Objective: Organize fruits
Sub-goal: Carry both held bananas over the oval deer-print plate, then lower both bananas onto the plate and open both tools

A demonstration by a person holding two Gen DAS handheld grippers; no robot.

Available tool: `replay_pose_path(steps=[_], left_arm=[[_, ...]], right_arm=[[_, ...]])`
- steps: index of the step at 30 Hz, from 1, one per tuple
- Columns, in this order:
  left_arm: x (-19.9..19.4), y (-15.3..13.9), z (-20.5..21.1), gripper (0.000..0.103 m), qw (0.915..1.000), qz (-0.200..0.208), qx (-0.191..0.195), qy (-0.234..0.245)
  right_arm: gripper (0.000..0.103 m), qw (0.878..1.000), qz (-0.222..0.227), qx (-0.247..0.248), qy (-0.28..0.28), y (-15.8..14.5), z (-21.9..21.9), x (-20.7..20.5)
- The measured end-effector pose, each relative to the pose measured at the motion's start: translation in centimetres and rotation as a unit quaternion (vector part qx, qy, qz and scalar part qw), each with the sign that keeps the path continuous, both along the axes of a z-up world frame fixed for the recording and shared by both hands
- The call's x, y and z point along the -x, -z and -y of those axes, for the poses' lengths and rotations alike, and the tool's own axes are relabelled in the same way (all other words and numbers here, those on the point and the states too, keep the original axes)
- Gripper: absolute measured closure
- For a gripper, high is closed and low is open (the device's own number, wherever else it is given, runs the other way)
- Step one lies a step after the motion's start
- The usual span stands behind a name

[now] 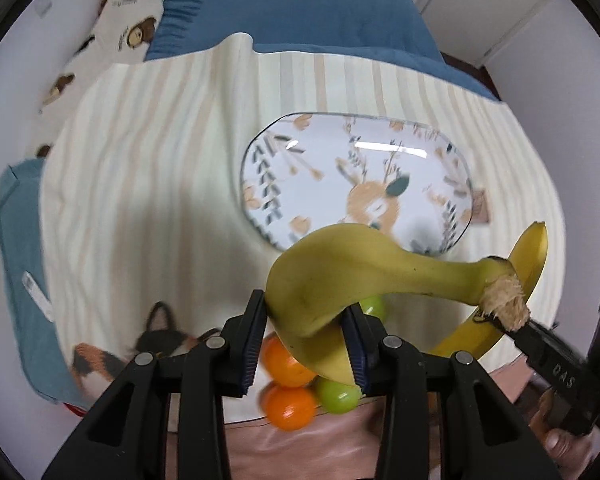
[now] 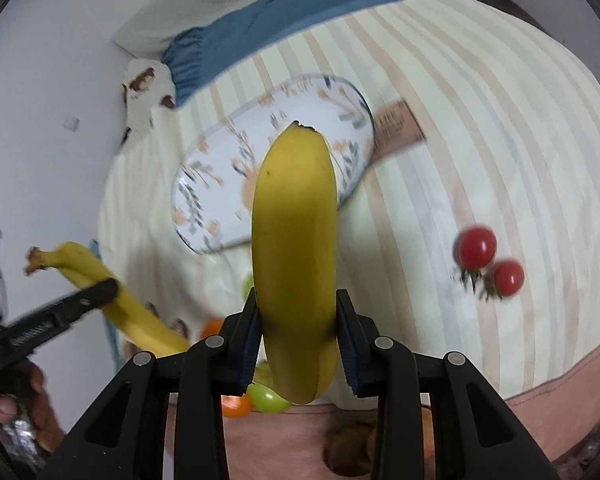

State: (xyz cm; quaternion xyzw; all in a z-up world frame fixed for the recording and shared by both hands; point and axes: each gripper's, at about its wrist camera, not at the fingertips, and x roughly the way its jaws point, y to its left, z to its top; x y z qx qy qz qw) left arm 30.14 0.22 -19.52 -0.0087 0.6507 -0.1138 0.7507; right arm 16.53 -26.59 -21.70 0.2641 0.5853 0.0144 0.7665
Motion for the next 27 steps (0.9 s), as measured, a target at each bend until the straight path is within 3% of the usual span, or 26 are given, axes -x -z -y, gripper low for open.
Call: replay_pose_path(steps=[8,12,20,27], left_arm=[[-7.2,3.0,-0.8,0.069,0.9954,-0.046,0.045,-0.070],[-10.6,5.2,-0.2,0.069,0.9934,-0.074,0.044,-0.076],[-13.7,9.4,0.9,0.069,0.9892,-0.127,0.032,-0.065],[-13.9,10.3,1.7,0.068,0.9898,-0.130,0.023,-0.053]], right_arm=[[0.066,1.000,-0.004,-0.004,0.002,-0.4,2.3,-6.2],[0.066,0.999,-0.031,-0.017,-0.005,1.5,3.5,-9.7],[0.066,0.996,-0.077,-0.035,-0.020,5.8,3.7,-15.1],[0.066,0.993,-0.102,-0.020,-0.053,8.1,3.1,-18.1]])
